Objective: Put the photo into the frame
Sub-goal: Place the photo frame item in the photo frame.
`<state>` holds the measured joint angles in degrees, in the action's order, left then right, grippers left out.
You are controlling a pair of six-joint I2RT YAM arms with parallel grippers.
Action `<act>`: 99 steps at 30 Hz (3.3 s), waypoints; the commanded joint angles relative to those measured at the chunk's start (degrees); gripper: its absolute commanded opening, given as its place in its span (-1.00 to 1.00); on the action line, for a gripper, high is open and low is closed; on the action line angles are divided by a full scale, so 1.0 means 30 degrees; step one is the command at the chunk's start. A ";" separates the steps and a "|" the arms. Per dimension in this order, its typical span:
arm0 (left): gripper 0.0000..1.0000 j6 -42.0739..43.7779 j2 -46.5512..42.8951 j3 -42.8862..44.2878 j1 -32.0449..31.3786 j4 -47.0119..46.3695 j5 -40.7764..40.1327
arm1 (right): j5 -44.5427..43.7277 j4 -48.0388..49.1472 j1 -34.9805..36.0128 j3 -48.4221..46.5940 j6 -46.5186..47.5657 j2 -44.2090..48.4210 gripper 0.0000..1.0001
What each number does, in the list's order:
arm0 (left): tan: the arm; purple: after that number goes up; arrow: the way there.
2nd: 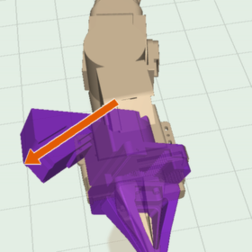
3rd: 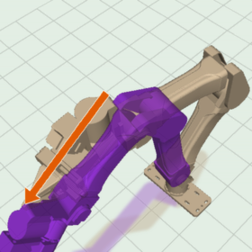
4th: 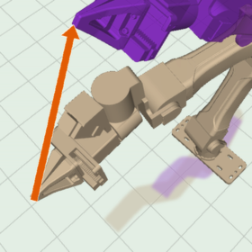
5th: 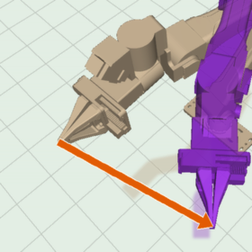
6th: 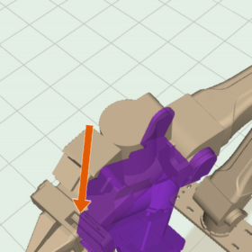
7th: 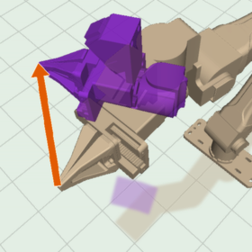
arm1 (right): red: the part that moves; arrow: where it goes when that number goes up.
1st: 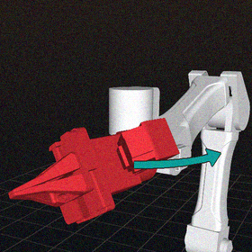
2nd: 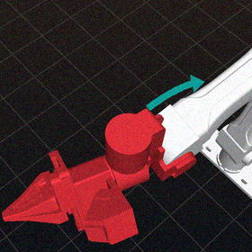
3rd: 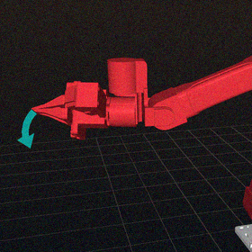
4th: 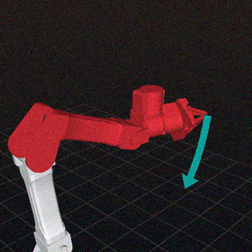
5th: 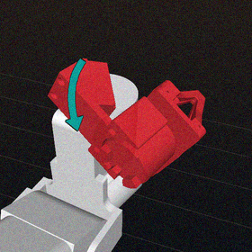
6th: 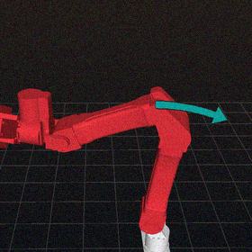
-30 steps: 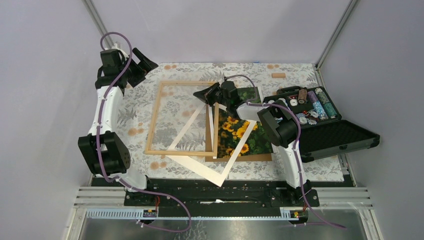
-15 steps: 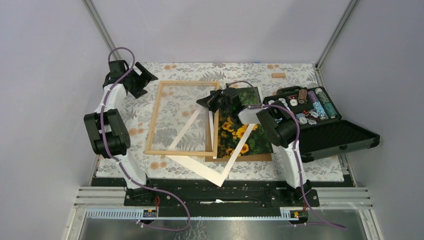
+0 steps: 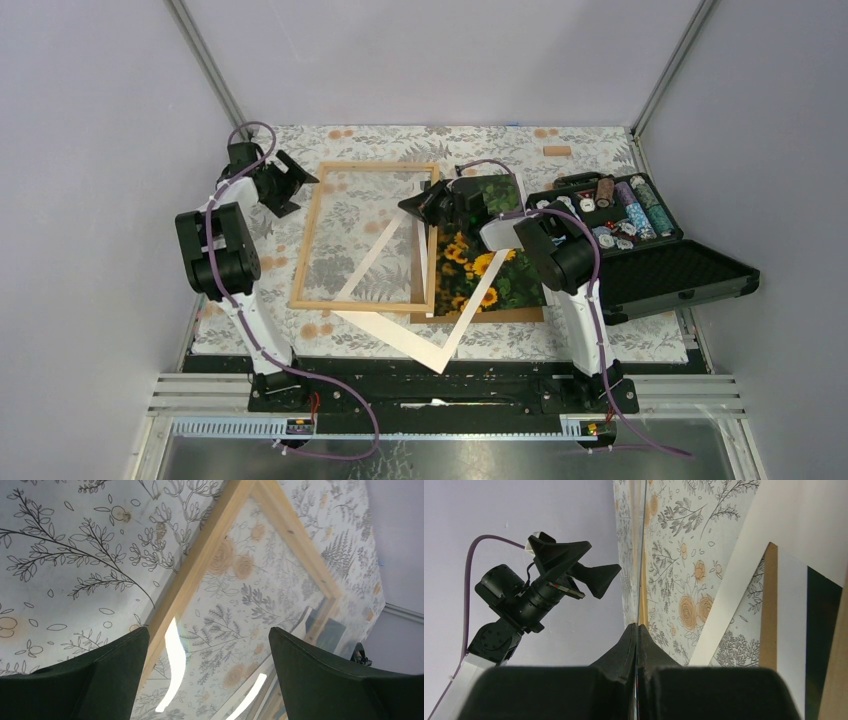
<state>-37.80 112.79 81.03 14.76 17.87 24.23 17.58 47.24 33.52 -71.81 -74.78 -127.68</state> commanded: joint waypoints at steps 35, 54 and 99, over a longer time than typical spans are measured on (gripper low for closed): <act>0.89 -0.2004 0.1836 -0.1186 0.0020 -0.2683 0.2188 | 0.2460 0.1200 -0.0752 -0.0635 -0.0397 -0.1382 -0.59; 0.89 -0.2246 0.1783 -0.1611 -0.0390 -0.2965 0.2061 | 0.3599 0.2386 -0.0830 -0.1041 -0.4592 -0.1605 -1.00; 0.95 -0.3366 0.1382 -0.2402 -0.0290 -0.4576 0.3563 | 0.1527 0.3777 -0.0770 0.0287 -0.7593 -0.1240 -1.00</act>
<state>-47.03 117.93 75.07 14.66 3.40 32.03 24.56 55.29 30.70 -71.57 -96.29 -132.16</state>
